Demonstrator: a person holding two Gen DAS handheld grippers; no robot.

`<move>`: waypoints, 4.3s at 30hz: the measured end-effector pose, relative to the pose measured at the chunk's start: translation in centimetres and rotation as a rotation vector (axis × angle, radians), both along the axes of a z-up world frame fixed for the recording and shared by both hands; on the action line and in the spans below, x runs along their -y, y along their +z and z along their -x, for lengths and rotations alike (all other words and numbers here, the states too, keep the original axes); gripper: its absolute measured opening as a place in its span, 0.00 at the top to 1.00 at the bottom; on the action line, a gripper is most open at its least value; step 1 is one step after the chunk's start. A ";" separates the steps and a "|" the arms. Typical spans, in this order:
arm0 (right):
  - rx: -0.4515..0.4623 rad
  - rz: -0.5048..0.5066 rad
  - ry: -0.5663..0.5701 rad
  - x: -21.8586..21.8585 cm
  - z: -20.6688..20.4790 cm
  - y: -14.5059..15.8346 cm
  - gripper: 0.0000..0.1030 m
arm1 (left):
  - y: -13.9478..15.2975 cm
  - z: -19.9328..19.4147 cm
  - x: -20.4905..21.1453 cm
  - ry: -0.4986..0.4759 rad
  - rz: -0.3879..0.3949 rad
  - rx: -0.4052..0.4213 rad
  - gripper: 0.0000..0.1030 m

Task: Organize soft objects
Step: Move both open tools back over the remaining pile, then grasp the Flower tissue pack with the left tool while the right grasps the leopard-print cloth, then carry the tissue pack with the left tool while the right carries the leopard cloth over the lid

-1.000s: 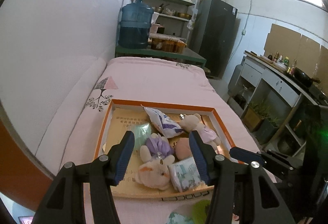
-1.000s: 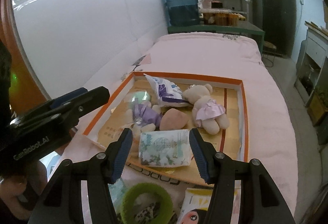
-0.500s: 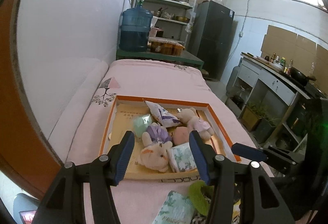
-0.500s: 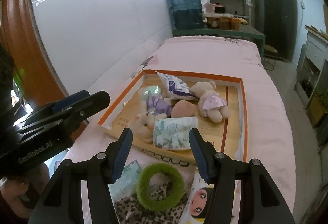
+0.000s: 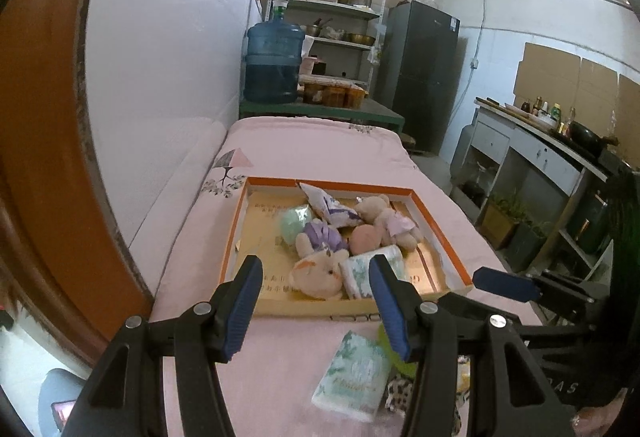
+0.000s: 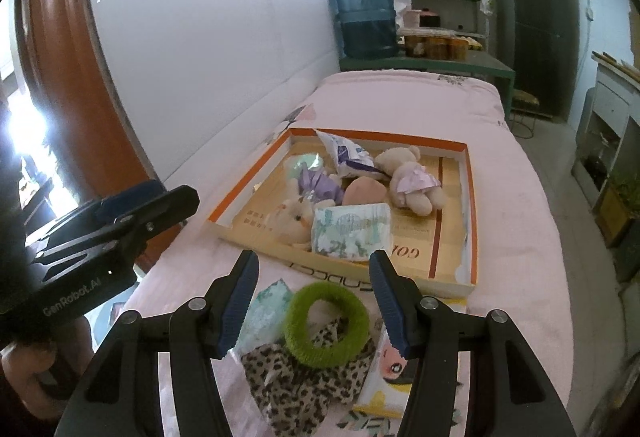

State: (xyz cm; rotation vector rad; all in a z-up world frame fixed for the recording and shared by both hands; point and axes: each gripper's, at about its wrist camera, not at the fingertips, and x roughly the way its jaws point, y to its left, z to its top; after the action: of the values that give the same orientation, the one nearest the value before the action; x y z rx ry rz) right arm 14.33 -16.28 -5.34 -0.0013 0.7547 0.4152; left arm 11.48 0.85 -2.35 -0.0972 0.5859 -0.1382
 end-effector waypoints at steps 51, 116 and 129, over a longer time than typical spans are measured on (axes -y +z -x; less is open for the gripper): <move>-0.162 0.059 0.041 -1.7 5.0 -8.4 0.55 | -7.2 2.9 -1.2 -0.076 0.060 -0.130 0.46; -0.140 -0.102 0.124 -0.5 10.8 -2.6 0.88 | -5.7 4.5 -1.3 -0.231 0.100 -0.187 0.53; -0.067 -0.078 0.096 0.6 12.1 0.7 0.88 | -2.3 6.1 -1.5 -0.190 0.065 -0.133 0.53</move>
State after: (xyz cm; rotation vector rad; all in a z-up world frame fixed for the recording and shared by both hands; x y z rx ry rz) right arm 2.22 -16.88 -4.68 0.0499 0.8063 0.5379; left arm 5.38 2.34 -4.61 -0.1137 0.7229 -0.3375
